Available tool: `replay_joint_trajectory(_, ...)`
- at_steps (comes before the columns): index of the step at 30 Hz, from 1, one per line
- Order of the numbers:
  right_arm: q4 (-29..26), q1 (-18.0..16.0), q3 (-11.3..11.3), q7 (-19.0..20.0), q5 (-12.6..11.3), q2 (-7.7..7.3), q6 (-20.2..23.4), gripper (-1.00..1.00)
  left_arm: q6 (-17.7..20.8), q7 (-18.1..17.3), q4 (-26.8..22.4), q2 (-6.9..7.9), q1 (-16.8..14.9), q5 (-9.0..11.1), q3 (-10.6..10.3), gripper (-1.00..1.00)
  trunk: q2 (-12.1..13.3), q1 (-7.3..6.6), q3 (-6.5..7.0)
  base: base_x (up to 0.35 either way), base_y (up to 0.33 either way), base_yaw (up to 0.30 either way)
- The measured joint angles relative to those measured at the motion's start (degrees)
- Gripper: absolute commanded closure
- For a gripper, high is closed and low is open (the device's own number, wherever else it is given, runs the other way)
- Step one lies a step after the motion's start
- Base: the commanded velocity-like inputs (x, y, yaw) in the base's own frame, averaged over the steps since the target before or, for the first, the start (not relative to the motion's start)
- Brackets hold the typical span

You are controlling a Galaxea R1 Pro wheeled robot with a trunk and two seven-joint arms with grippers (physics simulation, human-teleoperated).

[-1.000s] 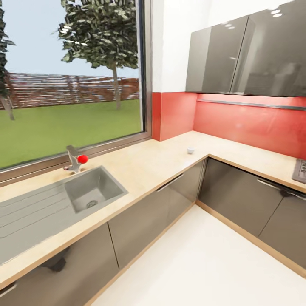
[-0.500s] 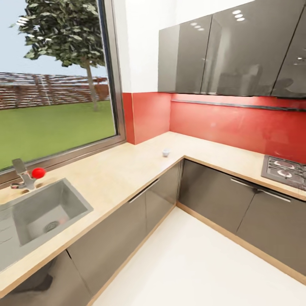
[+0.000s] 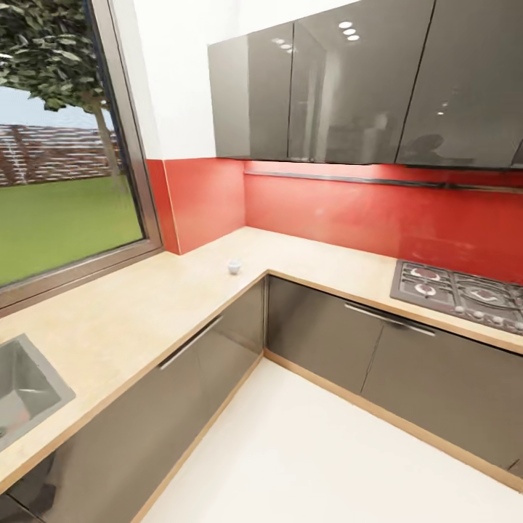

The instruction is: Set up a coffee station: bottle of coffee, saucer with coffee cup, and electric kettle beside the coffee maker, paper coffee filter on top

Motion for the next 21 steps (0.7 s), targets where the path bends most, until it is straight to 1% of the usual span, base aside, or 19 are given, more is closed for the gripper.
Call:
replay_joint_trajectory(6, 0.00, 0.00, 0.00, 0.00, 0.00, 0.00, 0.00, -1.00, 0.00, -0.01, -0.02, 0.01, 0.00, 0.00, 0.02, -1.00, 0.00, 0.00, 0.00, 0.178, -0.280, -0.286)
replay_joint_trajectory(13, 0.00, 0.00, 0.00, 0.00, 0.00, 0.00, 0.02, -1.00, 0.00, -0.02, -0.01, -0.01, 0.00, 0.00, 0.01, -1.00, 0.00, 0.00, 0.00, 0.227, -0.268, -0.286)
replay_joint_trajectory(16, 0.00, -0.01, 0.00, -0.09, 0.00, 0.02, -0.04, -1.00, 0.01, 0.00, -0.03, 0.03, 0.01, 0.00, 0.04, -1.00, 0.00, -0.01, -0.01, 0.232, -0.266, -0.108)
replay_joint_trajectory(21, 0.01, -0.01, 0.05, -0.19, 0.00, 0.42, -0.13, -1.00, 0.01, -0.01, -0.03, 0.02, 0.01, 0.00, 0.03, -1.00, -0.01, -0.01, -0.01, 0.241, -0.250, -0.015)
